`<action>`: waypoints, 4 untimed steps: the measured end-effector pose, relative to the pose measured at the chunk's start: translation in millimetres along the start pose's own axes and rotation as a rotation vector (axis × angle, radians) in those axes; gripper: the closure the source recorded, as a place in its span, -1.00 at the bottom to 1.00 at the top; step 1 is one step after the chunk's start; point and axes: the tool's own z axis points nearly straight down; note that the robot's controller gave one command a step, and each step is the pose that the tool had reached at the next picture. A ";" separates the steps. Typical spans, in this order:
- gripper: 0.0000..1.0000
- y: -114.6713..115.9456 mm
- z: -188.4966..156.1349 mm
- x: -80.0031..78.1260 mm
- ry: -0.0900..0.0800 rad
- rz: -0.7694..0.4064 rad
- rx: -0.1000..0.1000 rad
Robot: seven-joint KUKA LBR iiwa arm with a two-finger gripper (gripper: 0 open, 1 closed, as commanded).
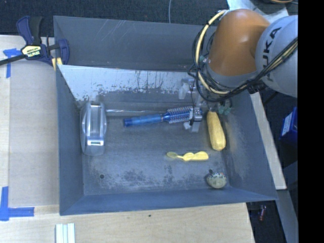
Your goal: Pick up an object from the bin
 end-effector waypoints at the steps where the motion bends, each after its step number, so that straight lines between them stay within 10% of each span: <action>1: -1.00 -0.1 -4.3 -1.8 -0.008 0.000 0.000; 2: -1.00 10.1 31.9 -5.5 -0.006 -0.143 0.000; 3: -1.00 -15.3 47.4 -6.5 -0.010 0.115 0.000; 4: -1.00 20.2 56.6 -3.8 -0.009 -0.050 -0.002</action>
Offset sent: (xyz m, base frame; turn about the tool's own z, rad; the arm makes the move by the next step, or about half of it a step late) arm 0.0054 0.0096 -0.0310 -0.1428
